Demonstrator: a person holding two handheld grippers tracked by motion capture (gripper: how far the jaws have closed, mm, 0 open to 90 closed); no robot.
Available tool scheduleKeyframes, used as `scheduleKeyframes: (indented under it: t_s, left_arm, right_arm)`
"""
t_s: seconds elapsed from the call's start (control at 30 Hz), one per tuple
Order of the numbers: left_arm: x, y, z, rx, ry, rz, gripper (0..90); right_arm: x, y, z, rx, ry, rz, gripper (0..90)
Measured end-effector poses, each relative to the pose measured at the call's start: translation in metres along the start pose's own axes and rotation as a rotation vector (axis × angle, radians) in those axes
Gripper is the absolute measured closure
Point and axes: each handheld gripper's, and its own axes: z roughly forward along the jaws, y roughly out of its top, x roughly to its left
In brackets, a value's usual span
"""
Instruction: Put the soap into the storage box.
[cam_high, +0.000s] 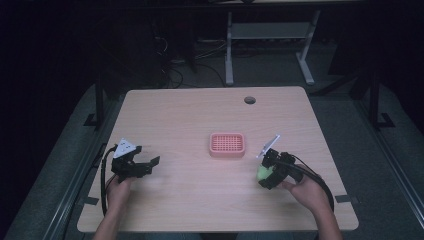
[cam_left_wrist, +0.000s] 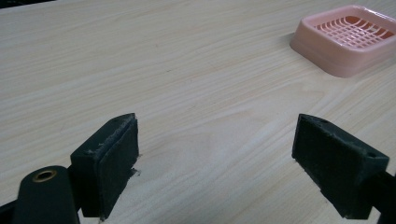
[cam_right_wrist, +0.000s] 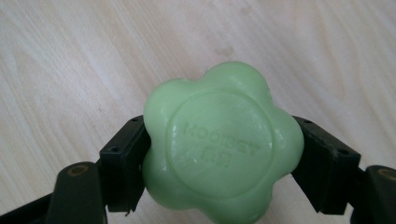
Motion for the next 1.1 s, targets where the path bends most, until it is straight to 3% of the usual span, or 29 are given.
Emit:
scheduleKeyframes:
  t_s: [0.47, 0.93, 1.1]
  left_arm:
    - [-0.001, 0.000, 0.000, -0.003, -0.003, -0.006, 14.4]
    - [-0.001, 0.000, 0.000, -0.004, -0.003, -0.007, 14.4]
    - [0.000, 0.000, 0.000, -0.011, -0.002, -0.011, 14.3]
  right_arm:
    - [-0.016, 0.015, -0.010, -0.067, 0.041, 0.016, 26.0]
    - [-0.019, 0.038, -0.016, -0.053, 0.041, -0.023, 26.0]
    - [-0.023, 0.048, -0.017, -0.073, 0.054, -0.028, 26.1]
